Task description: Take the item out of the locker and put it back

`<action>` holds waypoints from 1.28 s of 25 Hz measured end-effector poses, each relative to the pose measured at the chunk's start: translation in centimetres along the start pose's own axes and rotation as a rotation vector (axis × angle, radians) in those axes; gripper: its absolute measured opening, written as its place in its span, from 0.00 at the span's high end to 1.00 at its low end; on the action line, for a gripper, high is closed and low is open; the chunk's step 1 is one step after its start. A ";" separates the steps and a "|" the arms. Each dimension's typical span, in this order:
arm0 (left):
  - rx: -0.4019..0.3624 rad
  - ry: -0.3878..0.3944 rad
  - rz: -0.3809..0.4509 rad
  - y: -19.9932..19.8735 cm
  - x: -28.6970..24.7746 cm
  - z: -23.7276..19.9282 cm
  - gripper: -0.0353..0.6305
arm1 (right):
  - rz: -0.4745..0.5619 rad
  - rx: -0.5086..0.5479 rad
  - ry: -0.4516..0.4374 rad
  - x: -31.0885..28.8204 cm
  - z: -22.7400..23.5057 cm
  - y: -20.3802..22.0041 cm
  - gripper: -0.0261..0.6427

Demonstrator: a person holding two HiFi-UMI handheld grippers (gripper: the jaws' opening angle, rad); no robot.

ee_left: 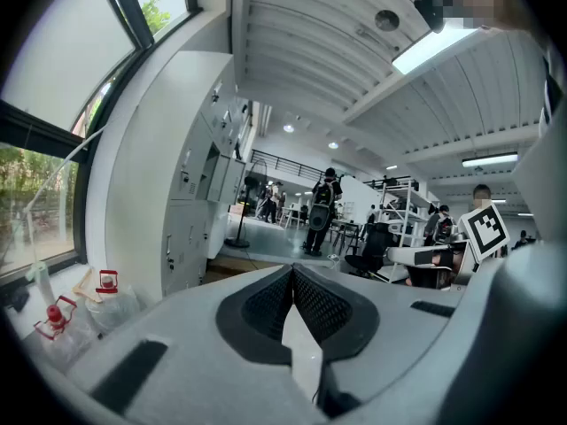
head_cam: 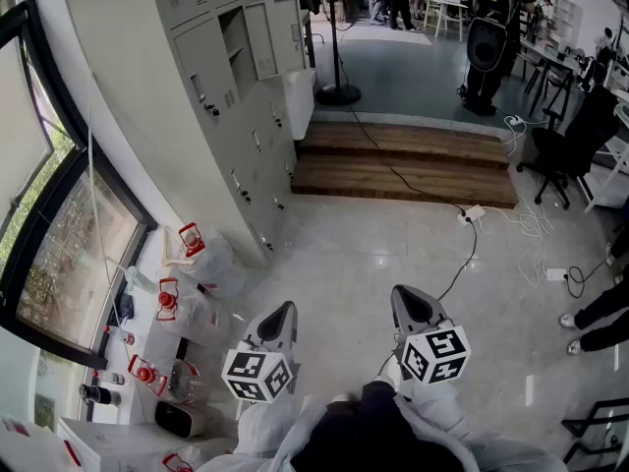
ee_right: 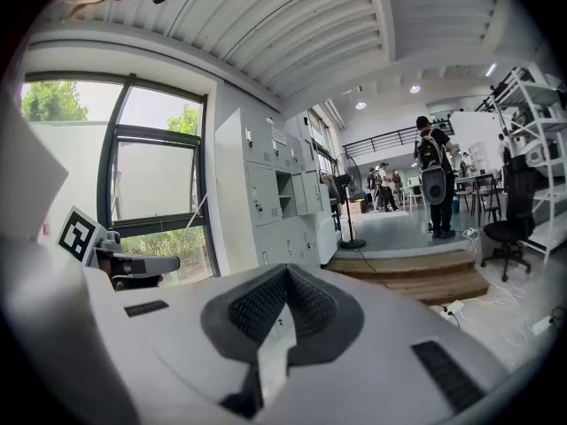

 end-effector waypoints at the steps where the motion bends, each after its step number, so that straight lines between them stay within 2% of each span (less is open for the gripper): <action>1: -0.002 0.004 0.001 0.0 0.1 -0.1 0.94 | 0.002 0.001 0.000 0.0 -0.2 0.1 0.96; 8: -0.012 0.024 0.008 0.0 0.6 -0.4 0.94 | 0.009 0.010 0.001 0.4 -1.4 0.2 0.96; 14: -0.009 0.034 0.009 0.3 1.7 -0.4 0.94 | 0.031 -0.022 0.014 1.2 -2.3 0.5 0.96; 22: 0.023 0.030 -0.003 2.0 2.6 -0.3 0.94 | 0.014 -0.025 0.021 2.2 -3.0 2.0 0.96; 25: 0.030 0.029 -0.005 2.4 2.3 -0.7 0.94 | 0.041 -0.052 0.016 1.5 -2.7 1.8 0.59; 30: 0.034 0.000 -0.002 2.1 0.8 -2.2 0.93 | 0.039 -0.053 0.012 -1.8 -2.1 1.4 0.30; 32: 0.034 -0.019 0.000 1.7 -0.3 -3.2 0.94 | 0.032 -0.048 -0.010 -3.9 -1.9 0.9 0.25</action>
Point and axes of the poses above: the fingertips, and each gripper's own axes: x backward along the fingers, z to its right, y out of its underside, the point moved 9 cm from there along x, backward along the fingers, and after that the axes turned 15 degrees about y, right-handed, at the moved point
